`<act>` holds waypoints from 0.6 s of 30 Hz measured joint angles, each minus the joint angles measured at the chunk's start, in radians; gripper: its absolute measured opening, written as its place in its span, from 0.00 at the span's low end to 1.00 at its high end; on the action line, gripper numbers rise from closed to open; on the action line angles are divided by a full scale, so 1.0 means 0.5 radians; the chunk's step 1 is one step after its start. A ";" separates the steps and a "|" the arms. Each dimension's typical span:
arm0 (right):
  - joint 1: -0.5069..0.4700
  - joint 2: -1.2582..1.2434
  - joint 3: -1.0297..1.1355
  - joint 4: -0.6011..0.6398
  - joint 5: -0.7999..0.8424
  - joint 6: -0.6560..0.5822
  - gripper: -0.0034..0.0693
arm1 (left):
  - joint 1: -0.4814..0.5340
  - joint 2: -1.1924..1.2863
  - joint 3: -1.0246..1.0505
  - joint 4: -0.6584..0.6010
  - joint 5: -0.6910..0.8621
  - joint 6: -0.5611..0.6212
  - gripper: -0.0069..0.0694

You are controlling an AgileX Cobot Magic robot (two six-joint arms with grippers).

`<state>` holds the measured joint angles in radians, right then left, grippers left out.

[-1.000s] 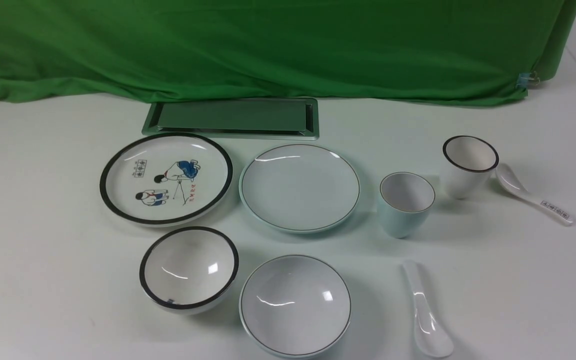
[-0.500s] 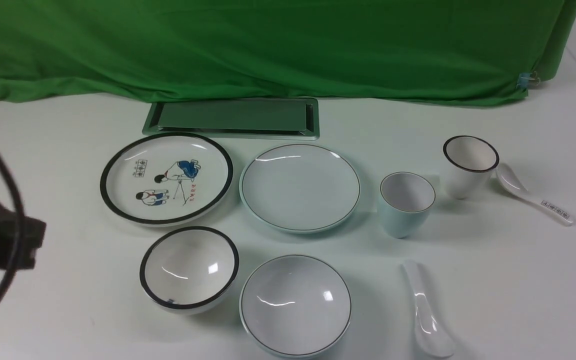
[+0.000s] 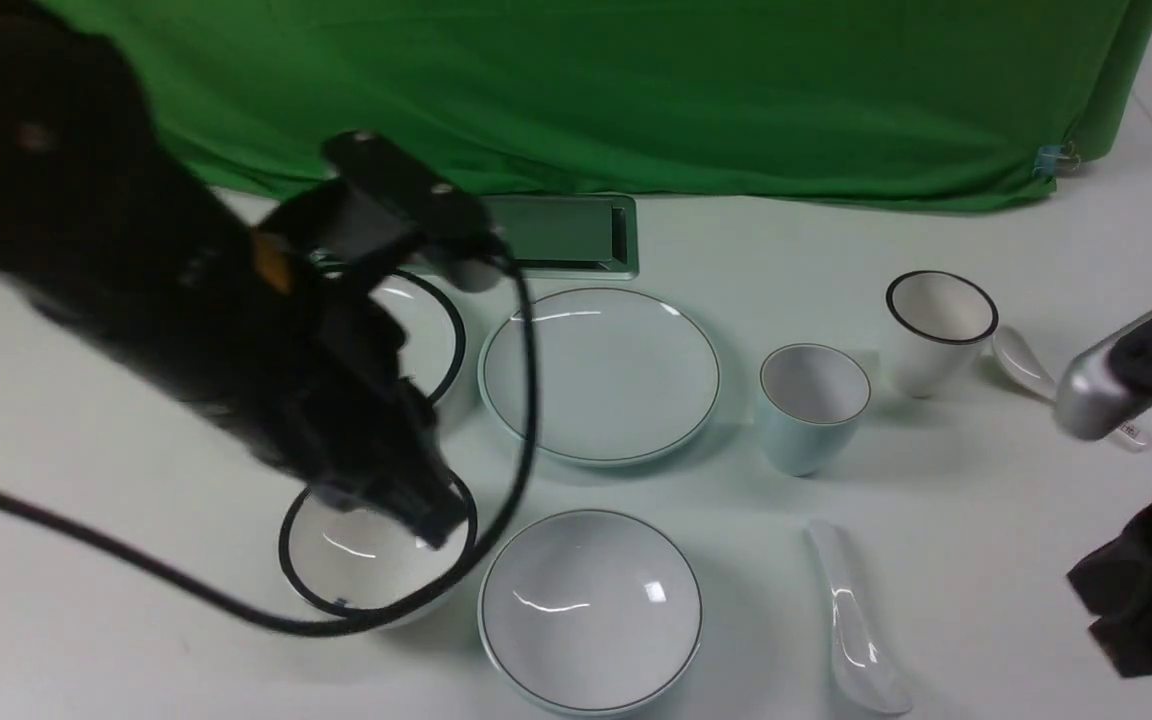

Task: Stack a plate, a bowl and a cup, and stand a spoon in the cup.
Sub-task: Use the left arm to grab a blue rice bowl

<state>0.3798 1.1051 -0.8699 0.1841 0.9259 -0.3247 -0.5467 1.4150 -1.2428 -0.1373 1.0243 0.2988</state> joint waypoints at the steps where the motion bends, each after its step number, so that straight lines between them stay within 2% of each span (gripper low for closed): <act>1: 0.033 0.032 0.000 0.000 0.000 -0.015 0.06 | -0.039 0.094 -0.065 0.063 -0.015 -0.068 0.07; 5: 0.083 0.076 0.000 -0.004 -0.002 -0.035 0.07 | -0.074 0.314 -0.203 0.136 -0.012 -0.129 0.12; 8: 0.091 0.078 -0.034 -0.118 0.017 -0.042 0.07 | -0.080 0.565 -0.304 0.154 -0.011 -0.120 0.24; 15: 0.091 0.078 -0.165 -0.321 0.055 -0.028 0.07 | -0.079 0.911 -0.331 0.162 -0.173 -0.003 0.60; 18: 0.091 0.078 -0.177 -0.327 0.015 -0.028 0.07 | -0.079 1.000 -0.331 0.160 -0.231 -0.002 0.68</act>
<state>0.4255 1.1440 -0.9583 0.0206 0.9334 -0.3389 -0.5863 1.9151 -1.4084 -0.0572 0.9085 0.2979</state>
